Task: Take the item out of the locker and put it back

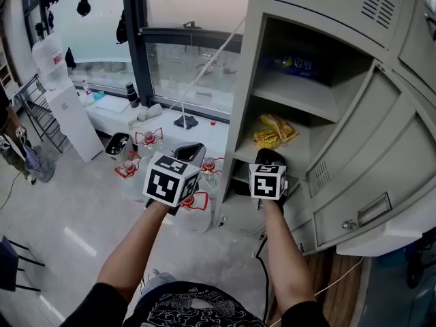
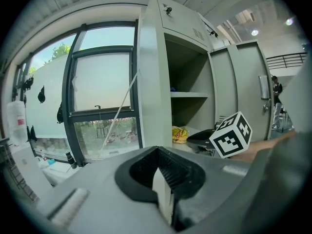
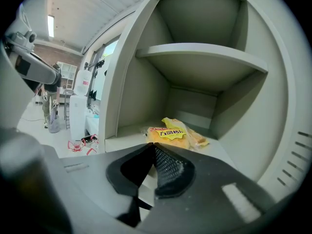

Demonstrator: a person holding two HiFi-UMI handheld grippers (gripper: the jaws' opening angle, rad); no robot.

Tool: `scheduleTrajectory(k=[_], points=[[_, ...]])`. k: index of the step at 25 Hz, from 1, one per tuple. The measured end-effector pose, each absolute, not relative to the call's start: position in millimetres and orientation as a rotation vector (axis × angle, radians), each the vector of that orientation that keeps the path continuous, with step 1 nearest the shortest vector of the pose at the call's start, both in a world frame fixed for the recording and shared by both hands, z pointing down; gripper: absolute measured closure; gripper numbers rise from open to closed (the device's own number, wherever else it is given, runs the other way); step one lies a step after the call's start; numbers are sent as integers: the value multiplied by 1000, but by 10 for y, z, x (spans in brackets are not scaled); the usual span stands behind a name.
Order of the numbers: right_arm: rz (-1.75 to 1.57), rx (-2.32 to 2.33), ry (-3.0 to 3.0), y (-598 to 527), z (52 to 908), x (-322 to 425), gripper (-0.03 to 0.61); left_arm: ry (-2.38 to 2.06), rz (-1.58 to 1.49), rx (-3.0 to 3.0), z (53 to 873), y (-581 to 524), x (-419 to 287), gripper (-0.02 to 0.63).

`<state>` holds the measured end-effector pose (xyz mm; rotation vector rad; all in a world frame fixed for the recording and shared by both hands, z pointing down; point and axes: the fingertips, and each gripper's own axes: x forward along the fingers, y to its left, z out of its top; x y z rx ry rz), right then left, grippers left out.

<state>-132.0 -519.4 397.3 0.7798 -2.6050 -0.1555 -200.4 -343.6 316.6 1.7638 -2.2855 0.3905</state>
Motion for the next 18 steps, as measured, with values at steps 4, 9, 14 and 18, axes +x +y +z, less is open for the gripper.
scheduleTrajectory(k=[4,9,14,18], points=[[-156,770,-2617,-5205,3939,-1297,552,-2284,392,1760,3168,-3413,-1997,612],[-163,784,-2649,-5222,3841,-1241,554,-2276,393,1756,3186,-3387,-1966,612],[-157,817,-2662,-5198,3732,-1164,554,-2266,393,1750,3201,-3328,-1949,612],[-166,843,-2673,-5179,3638,-1093,554,-2262,390,1747,3191,-3275,-1929,612]])
